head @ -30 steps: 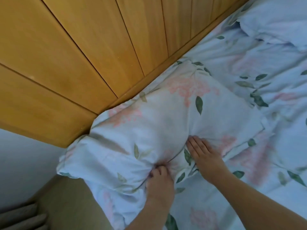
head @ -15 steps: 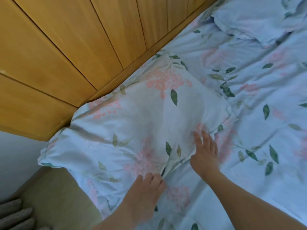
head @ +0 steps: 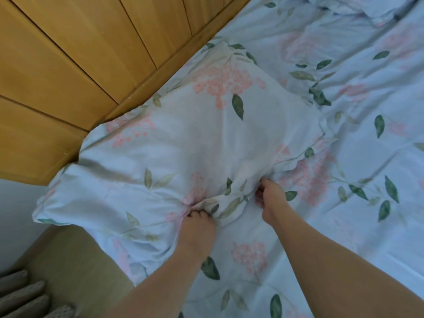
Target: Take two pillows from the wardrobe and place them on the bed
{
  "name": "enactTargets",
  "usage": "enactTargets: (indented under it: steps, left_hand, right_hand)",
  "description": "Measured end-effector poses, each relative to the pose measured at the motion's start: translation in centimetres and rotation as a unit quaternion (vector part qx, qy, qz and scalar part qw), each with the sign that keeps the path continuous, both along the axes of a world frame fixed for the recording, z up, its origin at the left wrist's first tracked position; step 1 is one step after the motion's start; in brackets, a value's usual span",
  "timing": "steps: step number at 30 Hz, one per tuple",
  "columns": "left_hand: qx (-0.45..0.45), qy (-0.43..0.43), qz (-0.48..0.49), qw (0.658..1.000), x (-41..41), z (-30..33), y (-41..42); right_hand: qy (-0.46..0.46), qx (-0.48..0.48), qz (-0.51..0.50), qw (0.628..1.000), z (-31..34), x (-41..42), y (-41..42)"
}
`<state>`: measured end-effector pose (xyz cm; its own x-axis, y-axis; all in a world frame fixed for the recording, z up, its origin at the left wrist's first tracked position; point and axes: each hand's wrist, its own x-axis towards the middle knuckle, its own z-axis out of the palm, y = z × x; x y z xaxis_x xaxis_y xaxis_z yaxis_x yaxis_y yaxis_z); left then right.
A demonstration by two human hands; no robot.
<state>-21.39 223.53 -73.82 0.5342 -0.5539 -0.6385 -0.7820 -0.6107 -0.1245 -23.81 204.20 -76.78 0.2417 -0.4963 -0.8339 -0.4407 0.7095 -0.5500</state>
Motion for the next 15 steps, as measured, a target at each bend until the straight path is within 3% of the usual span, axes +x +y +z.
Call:
enactTargets:
  steps: [4,7,12,15]
  left_hand:
    - [-0.044,0.189,-0.023,0.981,-4.2,1.4,0.9]
    - [0.011,0.264,0.058,0.963,-4.9,2.0,2.5]
    - [0.018,0.306,0.132,0.943,-2.9,5.9,1.7]
    - [-0.030,0.252,0.098,0.962,-0.6,10.0,0.4]
  right_hand:
    - [0.020,0.000,0.004,1.000,0.5,0.2,-0.5]
    - [0.137,-0.119,0.046,0.982,0.8,-1.8,-1.2]
    - [0.249,-0.174,0.191,0.933,4.7,-4.3,-1.5]
    - [0.231,-0.212,0.267,0.911,8.9,-3.8,-0.1]
